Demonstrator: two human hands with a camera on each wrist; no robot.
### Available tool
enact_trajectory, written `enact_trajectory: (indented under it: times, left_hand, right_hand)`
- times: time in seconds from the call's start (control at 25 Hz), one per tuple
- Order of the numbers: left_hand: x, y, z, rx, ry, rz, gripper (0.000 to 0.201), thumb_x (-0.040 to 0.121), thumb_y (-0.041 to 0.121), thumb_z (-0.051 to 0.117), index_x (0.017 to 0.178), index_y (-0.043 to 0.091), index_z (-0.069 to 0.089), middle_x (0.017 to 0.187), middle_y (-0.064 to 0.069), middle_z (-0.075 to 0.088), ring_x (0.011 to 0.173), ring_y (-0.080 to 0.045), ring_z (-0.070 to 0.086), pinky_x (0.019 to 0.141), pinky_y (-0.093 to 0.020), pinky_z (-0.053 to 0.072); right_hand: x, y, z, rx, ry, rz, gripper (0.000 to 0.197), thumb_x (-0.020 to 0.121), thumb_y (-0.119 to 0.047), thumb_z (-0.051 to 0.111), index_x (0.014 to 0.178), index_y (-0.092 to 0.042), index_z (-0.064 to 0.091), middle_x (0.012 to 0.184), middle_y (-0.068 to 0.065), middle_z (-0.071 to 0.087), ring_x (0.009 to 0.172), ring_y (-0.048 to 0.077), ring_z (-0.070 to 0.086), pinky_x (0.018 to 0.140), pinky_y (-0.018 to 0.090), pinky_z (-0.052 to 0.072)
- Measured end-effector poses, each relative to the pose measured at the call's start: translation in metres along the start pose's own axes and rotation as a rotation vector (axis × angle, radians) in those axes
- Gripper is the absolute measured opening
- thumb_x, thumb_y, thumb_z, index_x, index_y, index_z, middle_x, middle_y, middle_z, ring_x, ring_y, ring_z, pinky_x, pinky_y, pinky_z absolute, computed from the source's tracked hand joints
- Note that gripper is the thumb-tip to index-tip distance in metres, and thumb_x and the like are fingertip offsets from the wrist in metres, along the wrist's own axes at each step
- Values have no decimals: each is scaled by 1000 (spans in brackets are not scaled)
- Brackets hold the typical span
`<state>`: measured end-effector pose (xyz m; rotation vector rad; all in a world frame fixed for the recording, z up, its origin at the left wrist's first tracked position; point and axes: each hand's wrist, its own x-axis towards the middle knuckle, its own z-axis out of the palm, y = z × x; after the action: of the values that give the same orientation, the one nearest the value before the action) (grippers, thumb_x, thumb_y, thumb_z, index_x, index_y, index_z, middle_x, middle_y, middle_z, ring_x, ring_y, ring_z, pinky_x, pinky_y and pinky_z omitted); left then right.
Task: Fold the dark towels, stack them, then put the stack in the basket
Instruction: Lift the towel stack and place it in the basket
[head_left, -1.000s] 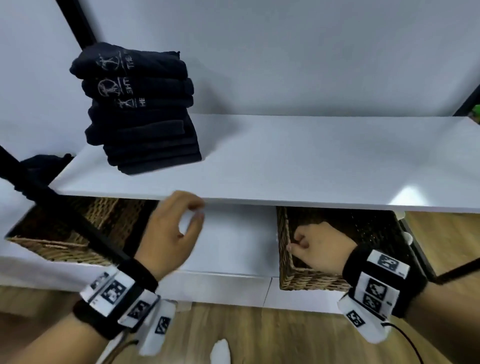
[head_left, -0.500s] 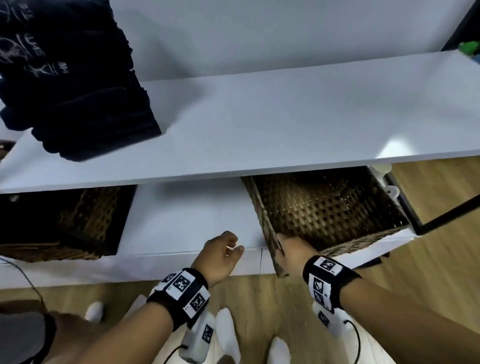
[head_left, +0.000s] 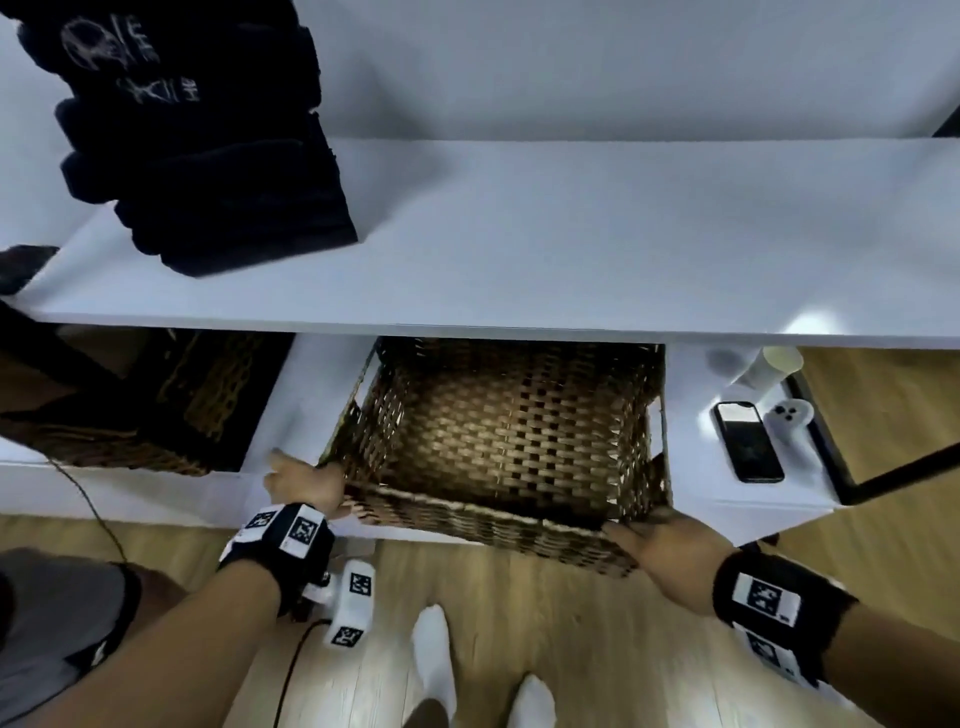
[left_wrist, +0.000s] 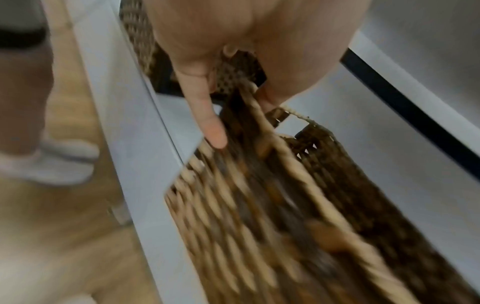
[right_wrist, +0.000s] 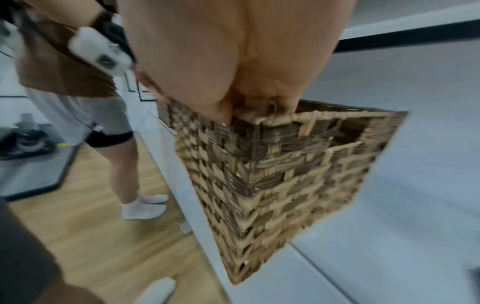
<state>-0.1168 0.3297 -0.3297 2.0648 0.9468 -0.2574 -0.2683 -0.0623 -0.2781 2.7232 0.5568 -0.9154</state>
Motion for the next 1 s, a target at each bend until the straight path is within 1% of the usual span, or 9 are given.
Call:
enact_trajectory:
  times: [0.12,0.2,0.32,0.4,0.48,0.6,0.76,0.84,1.0]
  left_hand:
    - [-12,-16,-5,-129,-189,76,23,84,2,61,108,2,57,87,-24,69,67,-35,69,65,-52,60]
    - [-26,-20,-3,-159,-235,138,11,91,-1,56,102,0,60,79,-20,69,60,-30,69,62,-42,61]
    - [-36,-17,-9,-84,-235,186,16,92,8,58,107,5,60,80,-14,69,61,-26,68,65,-40,61]
    - [-38,-11,-24,97,-228,227,27,89,21,61,114,12,56,90,-11,68,78,-30,68,77,-41,59]
    - [-45,2,-45,200,-171,341,37,89,29,62,122,14,55,107,-11,66,98,-30,62,89,-37,51]
    - [-63,37,-96,150,-103,562,37,90,36,62,121,16,59,115,-5,62,100,-20,58,85,-31,44]
    - [-94,116,-193,-55,-4,840,27,86,52,60,90,26,67,91,9,68,90,-15,65,80,-32,49]
    - [-103,163,-243,-198,63,925,36,80,64,54,82,29,64,85,9,68,88,-19,67,82,-42,54]
    - [-90,279,-301,-523,183,872,48,72,65,49,87,21,59,85,4,63,94,-28,67,90,-44,53]
  right_hand:
    - [6,28,-1,-46,0,76,73,89,-1,41,153,-21,14,149,2,40,131,26,39,110,31,33]
    - [10,36,2,-54,8,115,74,87,0,41,153,-22,16,147,2,43,133,25,37,110,27,30]
    - [12,34,2,-20,40,124,71,84,0,41,149,-24,25,138,1,51,127,24,43,105,25,35]
    - [12,31,0,-1,52,127,68,84,1,41,146,-24,29,135,0,53,124,23,46,101,25,39]
    - [12,30,0,66,10,129,65,85,1,40,144,-25,32,129,0,56,117,22,51,94,26,43]
    - [9,25,-19,293,-13,115,48,92,-12,41,129,-42,43,108,-7,62,94,12,60,84,24,51]
    - [-5,-14,-136,656,98,16,28,96,-51,44,119,-37,53,109,-20,64,94,-4,62,86,13,47]
    - [-7,-43,-226,911,161,-86,36,93,-53,42,112,-29,60,105,-9,70,92,3,68,90,26,53]
    - [6,-60,-389,1316,642,-68,41,94,-49,51,106,-12,63,98,12,73,85,23,73,81,43,58]
